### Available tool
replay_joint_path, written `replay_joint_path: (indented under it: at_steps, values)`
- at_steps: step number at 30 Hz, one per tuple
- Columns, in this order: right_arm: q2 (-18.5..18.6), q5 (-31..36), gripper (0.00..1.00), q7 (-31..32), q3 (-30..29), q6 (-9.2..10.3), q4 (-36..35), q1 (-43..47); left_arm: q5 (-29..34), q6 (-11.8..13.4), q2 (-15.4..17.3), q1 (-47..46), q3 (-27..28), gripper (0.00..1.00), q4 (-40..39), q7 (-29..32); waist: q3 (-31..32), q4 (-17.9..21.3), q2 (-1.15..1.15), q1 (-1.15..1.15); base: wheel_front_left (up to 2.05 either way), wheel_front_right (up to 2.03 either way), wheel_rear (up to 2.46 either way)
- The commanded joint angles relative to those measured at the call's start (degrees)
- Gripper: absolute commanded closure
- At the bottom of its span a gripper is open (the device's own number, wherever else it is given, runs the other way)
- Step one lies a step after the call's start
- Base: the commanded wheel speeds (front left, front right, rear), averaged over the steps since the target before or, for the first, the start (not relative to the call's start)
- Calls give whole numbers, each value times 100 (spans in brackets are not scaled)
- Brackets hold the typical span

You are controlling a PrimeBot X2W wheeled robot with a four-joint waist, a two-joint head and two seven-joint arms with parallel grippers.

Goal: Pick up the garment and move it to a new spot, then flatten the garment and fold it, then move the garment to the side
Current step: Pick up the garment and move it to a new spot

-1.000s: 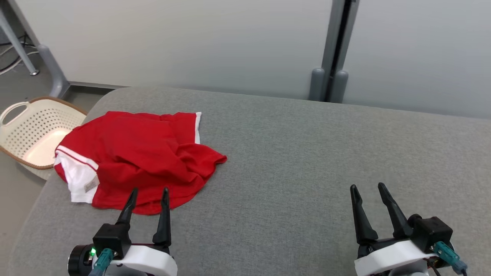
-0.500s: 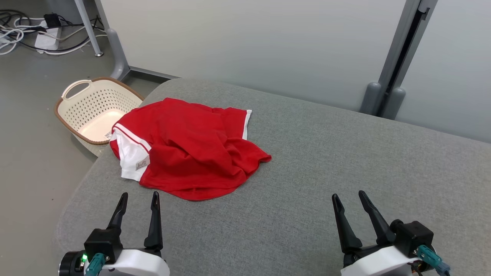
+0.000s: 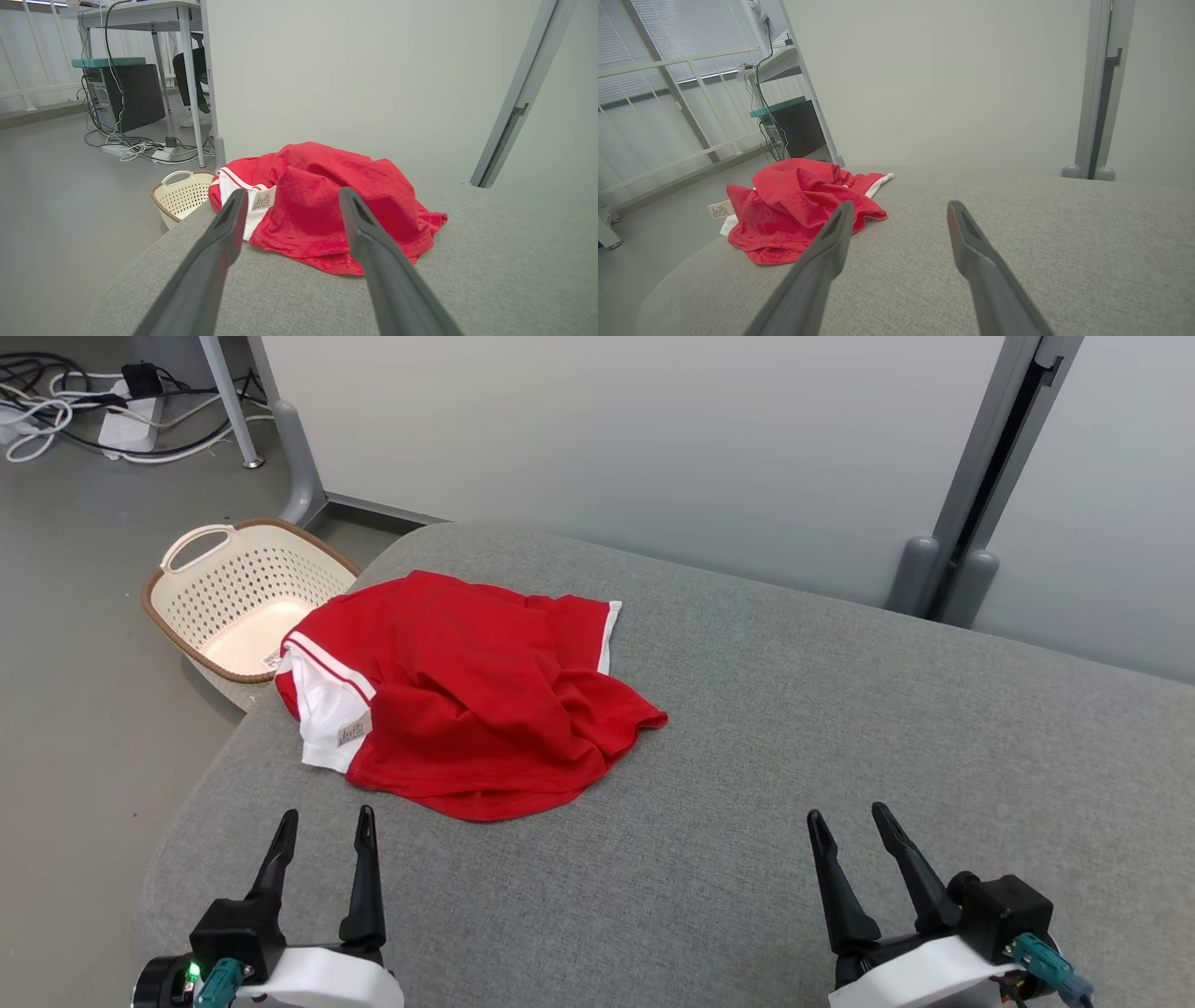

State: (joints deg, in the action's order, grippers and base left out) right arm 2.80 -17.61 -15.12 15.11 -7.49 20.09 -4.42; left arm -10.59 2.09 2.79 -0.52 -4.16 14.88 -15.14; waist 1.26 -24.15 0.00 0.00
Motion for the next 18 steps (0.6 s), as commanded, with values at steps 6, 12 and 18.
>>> replay_joint_path:
  at_steps: [6, 12, 18]
  values:
    - [19, 172, 0, -6, -107, 0, -9, -152, -159, 43, 18, -246, 132, 0, -36, -2, -284, 175, 0, 0, 0, 0, 0]
    - [18, 416, 0, -7, -365, 0, -91, -268, -16, -125, 32, -762, 240, 0, 182, -3, -703, 325, 0, 0, 0, 0, 0]
    - [83, 662, 0, -6, -630, 0, -193, -442, 37, -349, 327, -1847, 291, 0, 1289, 172, -1283, 547, 0, 0, 0, 0, 0]
